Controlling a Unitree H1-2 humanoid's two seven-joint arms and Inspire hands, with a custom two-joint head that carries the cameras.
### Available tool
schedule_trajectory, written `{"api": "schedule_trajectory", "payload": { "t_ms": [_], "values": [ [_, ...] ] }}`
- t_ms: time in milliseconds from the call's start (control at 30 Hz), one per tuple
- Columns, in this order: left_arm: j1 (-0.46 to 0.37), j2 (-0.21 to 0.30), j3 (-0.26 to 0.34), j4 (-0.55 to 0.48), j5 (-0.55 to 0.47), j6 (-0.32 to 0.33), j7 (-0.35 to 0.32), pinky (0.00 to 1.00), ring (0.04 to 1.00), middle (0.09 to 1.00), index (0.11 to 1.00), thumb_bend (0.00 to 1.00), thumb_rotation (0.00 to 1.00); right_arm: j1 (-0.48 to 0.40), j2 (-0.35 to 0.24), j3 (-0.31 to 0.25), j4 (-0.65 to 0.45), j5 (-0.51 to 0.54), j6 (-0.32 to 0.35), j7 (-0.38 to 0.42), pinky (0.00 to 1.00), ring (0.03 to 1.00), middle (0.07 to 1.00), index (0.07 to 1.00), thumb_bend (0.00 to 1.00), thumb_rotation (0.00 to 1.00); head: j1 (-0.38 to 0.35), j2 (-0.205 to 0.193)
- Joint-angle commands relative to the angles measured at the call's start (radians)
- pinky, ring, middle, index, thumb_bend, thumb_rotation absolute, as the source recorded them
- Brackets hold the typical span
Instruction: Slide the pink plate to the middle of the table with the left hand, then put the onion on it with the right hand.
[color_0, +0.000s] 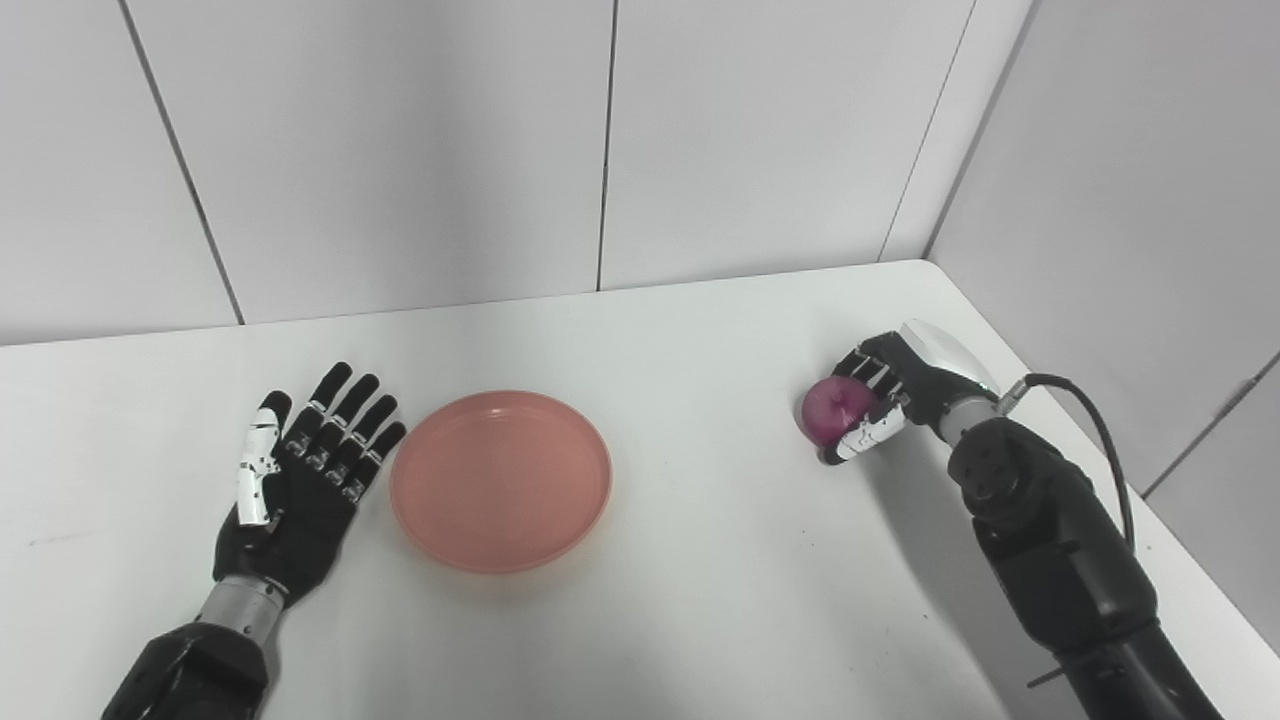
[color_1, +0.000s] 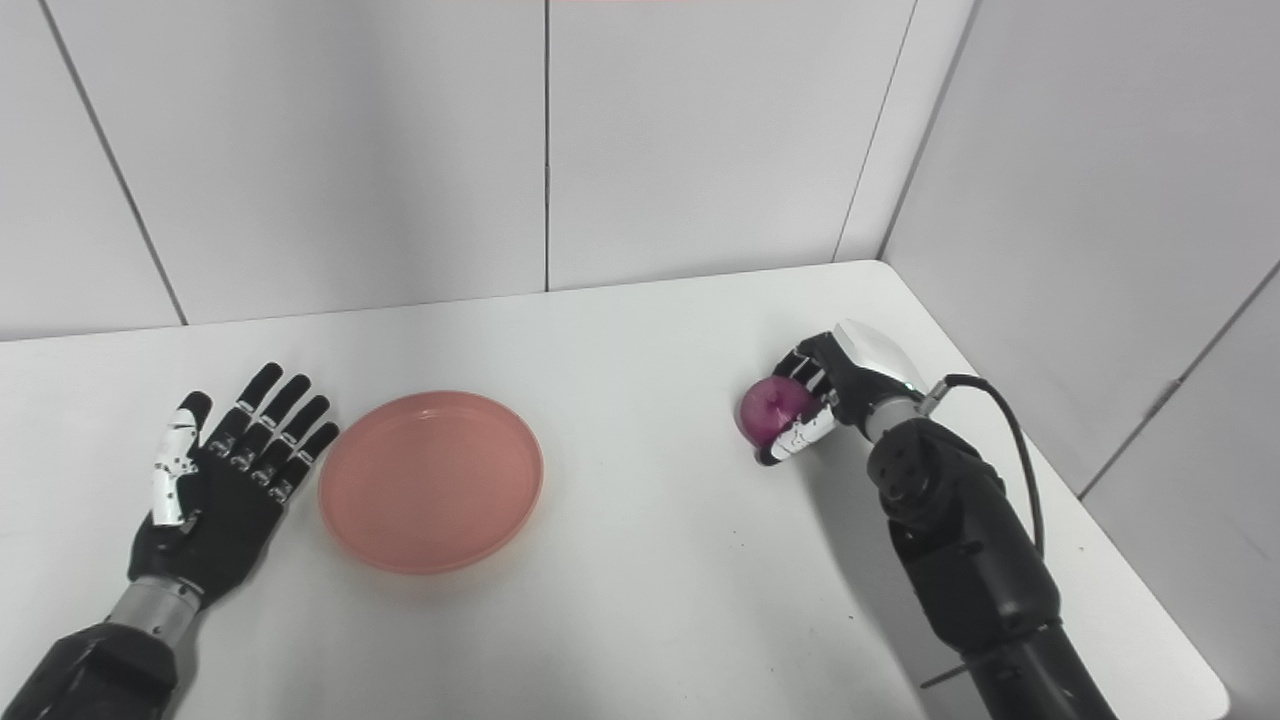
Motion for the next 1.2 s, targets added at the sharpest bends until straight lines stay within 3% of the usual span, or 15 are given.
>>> {"api": "schedule_trajectory", "payload": {
  "t_ms": [0, 433, 567, 767, 967, 1167],
  "values": [
    [0.044, 0.013, -0.003, 0.027, 0.033, 0.069, 0.051, 0.96, 0.952, 0.958, 0.945, 0.38, 1.0, -0.038, -0.035, -0.001, -0.029, 0.001, -0.009, -0.025, 0.39, 0.472, 0.537, 0.489, 0.53, 0.13, 0.0, -0.001],
    [0.045, 0.01, 0.0, 0.02, 0.034, 0.073, 0.064, 0.95, 0.944, 0.949, 0.935, 0.38, 1.0, -0.034, -0.04, 0.009, -0.03, 0.015, -0.022, -0.062, 0.37, 0.449, 0.51, 0.486, 0.52, 0.13, 0.003, 0.002],
    [0.044, 0.013, -0.003, 0.029, 0.033, 0.066, 0.058, 0.95, 0.951, 0.956, 0.942, 0.38, 1.0, -0.031, -0.028, -0.008, -0.079, 0.015, -0.004, -0.071, 0.38, 0.462, 0.524, 0.486, 0.52, 0.13, 0.007, -0.001],
    [0.043, 0.017, -0.008, 0.036, 0.032, 0.059, 0.045, 0.96, 0.959, 0.963, 0.951, 0.38, 1.0, -0.034, -0.02, -0.027, -0.137, 0.051, -0.042, -0.118, 0.4, 0.455, 0.502, 0.485, 0.52, 0.13, 0.009, -0.002],
    [0.043, 0.009, -0.004, 0.035, 0.035, 0.061, 0.062, 0.94, 0.944, 0.952, 0.938, 0.38, 1.0, -0.052, -0.017, -0.014, -0.199, 0.056, -0.032, -0.116, 0.41, 0.478, 0.526, 0.486, 0.52, 0.13, 0.017, -0.005],
    [0.044, 0.006, -0.009, 0.04, 0.037, 0.053, 0.056, 0.95, 0.95, 0.955, 0.942, 0.38, 1.0, -0.077, 0.002, -0.002, -0.239, 0.089, -0.078, -0.127, 0.4, 0.458, 0.506, 0.486, 0.51, 0.13, 0.033, -0.01]
  ]
}}
